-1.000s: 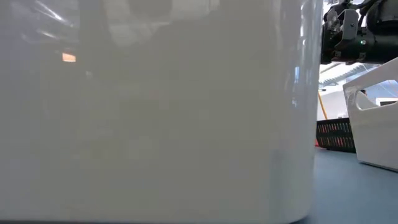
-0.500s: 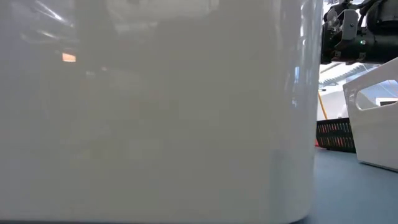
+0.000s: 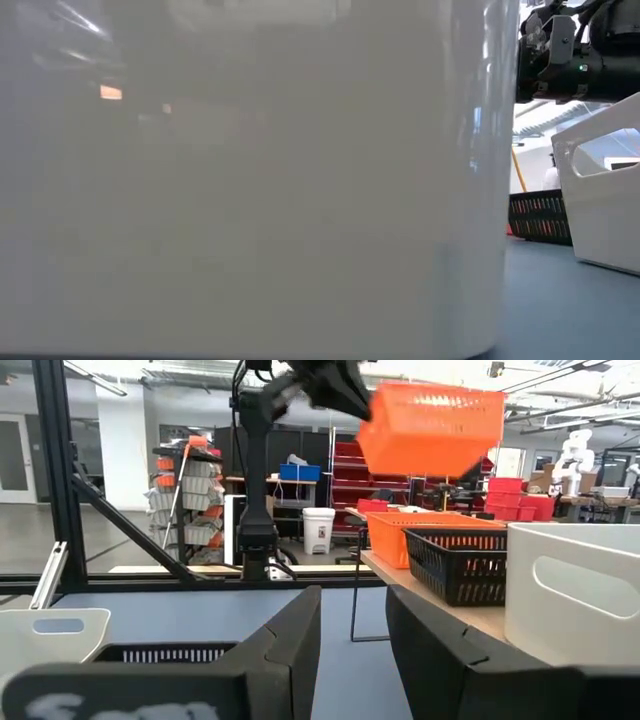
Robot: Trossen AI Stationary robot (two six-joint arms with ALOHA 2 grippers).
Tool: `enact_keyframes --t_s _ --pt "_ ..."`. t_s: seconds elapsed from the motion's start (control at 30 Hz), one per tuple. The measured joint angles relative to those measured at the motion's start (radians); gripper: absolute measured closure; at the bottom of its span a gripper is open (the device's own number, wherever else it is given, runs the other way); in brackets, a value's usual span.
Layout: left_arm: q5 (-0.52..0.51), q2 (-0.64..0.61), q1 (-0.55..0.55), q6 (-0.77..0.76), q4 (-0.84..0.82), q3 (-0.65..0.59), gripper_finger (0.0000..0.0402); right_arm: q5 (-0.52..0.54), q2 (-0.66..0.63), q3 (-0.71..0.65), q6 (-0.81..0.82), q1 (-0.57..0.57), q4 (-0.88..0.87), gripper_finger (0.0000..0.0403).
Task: Stack baskets on shelf by color
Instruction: Stack the left orange bin on top of the other orange bin on the shelf
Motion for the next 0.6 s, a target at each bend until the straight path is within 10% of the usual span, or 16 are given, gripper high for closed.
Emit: enact_keyframes --t_s 0.6 --pt "0.072 0.000 0.132 -0.033 0.071 -0.172 0.0376 0.026 0.000 0.000 0.000 -0.002 -0.001 0.0294"
